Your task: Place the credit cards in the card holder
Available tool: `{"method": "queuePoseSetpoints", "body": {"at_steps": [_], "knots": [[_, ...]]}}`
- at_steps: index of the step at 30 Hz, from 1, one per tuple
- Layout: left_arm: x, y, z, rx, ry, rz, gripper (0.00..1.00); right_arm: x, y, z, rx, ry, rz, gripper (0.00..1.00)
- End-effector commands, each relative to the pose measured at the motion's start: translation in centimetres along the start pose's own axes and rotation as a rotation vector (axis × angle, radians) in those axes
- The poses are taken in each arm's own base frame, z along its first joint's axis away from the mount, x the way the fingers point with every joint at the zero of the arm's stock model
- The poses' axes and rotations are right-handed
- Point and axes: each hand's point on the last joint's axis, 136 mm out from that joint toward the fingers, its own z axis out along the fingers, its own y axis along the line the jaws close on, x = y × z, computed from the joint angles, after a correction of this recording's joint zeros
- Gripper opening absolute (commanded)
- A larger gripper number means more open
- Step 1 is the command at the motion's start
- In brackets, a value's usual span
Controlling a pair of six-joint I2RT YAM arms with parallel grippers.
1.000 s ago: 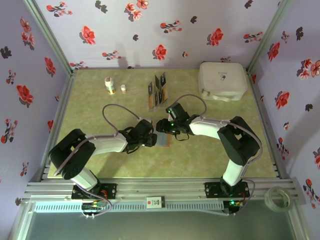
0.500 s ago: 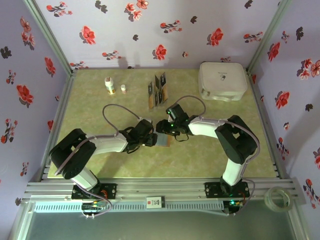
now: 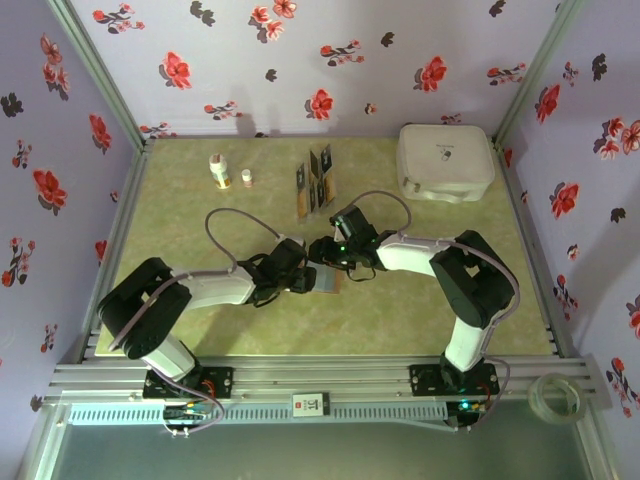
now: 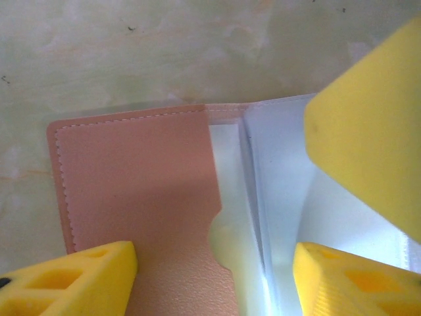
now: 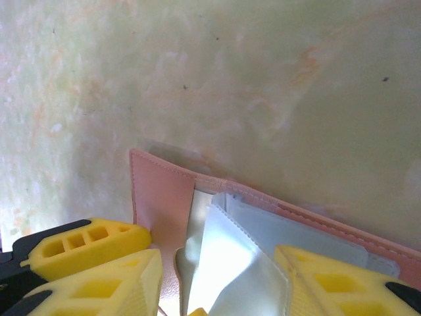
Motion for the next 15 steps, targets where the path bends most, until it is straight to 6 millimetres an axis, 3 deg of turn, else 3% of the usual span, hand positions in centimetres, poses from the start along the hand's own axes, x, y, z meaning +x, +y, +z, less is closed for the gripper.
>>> {"method": "queuePoseSetpoints", "body": {"at_steps": [1,6,10,15], "knots": [[0.8,1.2,-1.5,-0.020,0.024,-0.005,0.74,-0.1,2.4,-1.0,-0.073,-0.008,0.003,0.48],[-2.4,2.7,-5.4,-0.031,-0.106,-0.067,0.99,-0.1,3.9,-0.9,-0.093,-0.007,-0.002,0.48],[-3.4,4.5,-7.6,-0.047,-0.168,-0.119,1.00,0.1,4.9,-0.1,-0.095,0.004,-0.013,0.49],[-3.1,6.8,-9.1,-0.082,-0.211,-0.187,1.00,0.3,5.7,1.3,-0.086,0.017,-0.020,0.49]]}}
